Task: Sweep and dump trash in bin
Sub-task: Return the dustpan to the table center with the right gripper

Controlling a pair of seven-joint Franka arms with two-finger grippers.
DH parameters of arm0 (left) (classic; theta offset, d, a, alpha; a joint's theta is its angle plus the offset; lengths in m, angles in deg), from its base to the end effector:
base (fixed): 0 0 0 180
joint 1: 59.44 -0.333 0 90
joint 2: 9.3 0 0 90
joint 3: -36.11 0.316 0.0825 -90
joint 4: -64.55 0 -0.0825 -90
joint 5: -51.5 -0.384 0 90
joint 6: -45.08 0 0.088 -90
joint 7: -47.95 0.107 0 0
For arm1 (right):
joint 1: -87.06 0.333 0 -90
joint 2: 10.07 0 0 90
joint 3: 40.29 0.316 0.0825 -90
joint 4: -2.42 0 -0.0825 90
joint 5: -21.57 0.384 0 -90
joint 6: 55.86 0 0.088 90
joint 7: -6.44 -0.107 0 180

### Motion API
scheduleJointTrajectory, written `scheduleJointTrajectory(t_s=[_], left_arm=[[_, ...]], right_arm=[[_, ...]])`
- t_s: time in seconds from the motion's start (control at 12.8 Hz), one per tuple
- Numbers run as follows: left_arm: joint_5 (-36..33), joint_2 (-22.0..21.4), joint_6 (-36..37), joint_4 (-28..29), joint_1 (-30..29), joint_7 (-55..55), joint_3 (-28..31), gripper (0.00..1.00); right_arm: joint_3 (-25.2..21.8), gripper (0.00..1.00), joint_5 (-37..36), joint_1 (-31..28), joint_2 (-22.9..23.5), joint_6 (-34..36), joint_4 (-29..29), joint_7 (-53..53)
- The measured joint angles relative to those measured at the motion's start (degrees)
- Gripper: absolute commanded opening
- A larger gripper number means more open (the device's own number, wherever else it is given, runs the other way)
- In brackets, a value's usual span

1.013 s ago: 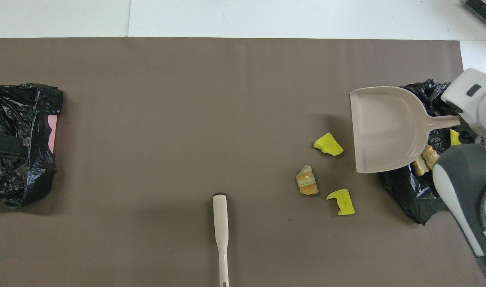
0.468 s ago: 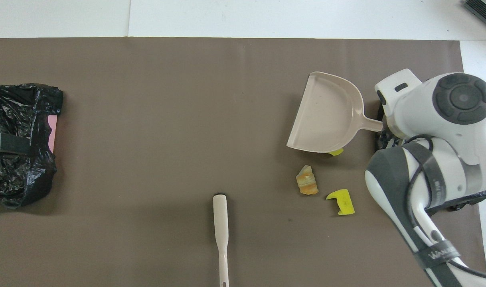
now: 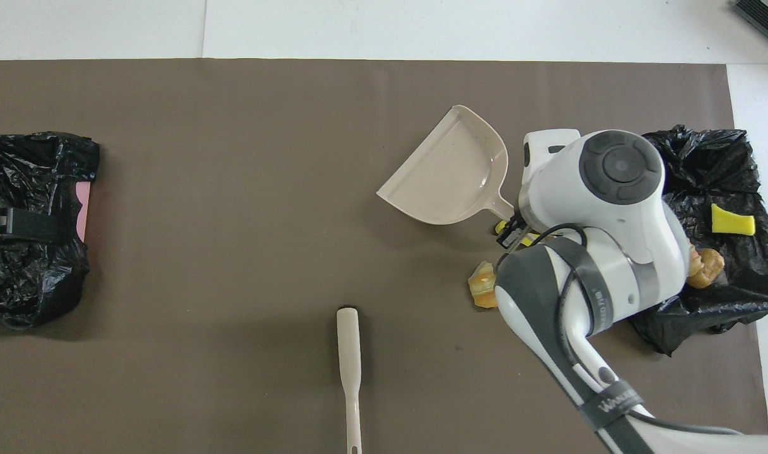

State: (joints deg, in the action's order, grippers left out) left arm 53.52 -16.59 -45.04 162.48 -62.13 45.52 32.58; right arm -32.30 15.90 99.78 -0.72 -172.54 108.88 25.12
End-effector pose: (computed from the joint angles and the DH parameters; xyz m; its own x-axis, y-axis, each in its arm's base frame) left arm 0.5136 -0.0133 0.6272 0.9995 0.0284 -0.0105 0.0286 -0.9992 0.0270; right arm 0.5681 0.2052 0.4339 0.7459 0.6661 -0.0064 0.6649 -0.7439 0.0681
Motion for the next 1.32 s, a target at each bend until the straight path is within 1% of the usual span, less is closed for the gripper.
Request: scheduleJointTrajectory(t_s=[0.39,0.55,0.7,0.78,0.86,1.01,1.17,1.25,1.32], left_arm=[[0.00,0.00,0.00,0.05,0.01,0.00,0.00,1.00],[0.00,0.00,0.02,0.11,0.02,0.00,0.00,1.00],[0.00,0.00,0.02,0.32,0.02,0.00,0.00,1.00],[0.00,0.00,0.02,0.38,0.02,0.00,0.00,1.00],[0.00,0.00,0.02,0.42,0.02,0.00,0.00,1.00],[0.00,0.00,0.02,0.46,0.03,0.00,0.00,1.00],[0.00,0.00,-0.54,0.47,0.03,-0.08,0.06,1.00],[0.00,0.02,-2.26,0.48,0.01,-0.11,0.26,1.00],[0.00,0.08,-4.49,0.48,-0.04,-0.11,0.53,1.00]], right_arm=[[0.05,0.00,4.63,8.79,5.03,-2.03,-3.14,-29.61],[0.05,0.00,4.63,11.88,8.31,-2.64,-5.36,-41.31],[0.00,0.00,4.60,14.26,12.63,-2.93,-8.83,-49.91],[-0.03,0.78,4.59,14.74,14.67,-2.98,-10.75,-52.65],[-0.04,1.00,4.58,14.83,16.08,-3.01,-12.35,-54.56],[-0.08,1.00,4.56,14.89,17.03,-3.60,-13.92,-55.81],[-0.22,1.00,4.58,14.83,16.80,-3.68,-14.60,-55.94],[-0.42,1.00,4.59,14.39,16.11,-2.47,-14.88,-56.01],[-0.52,1.00,4.61,13.50,14.76,0.35,-15.07,-56.01]])
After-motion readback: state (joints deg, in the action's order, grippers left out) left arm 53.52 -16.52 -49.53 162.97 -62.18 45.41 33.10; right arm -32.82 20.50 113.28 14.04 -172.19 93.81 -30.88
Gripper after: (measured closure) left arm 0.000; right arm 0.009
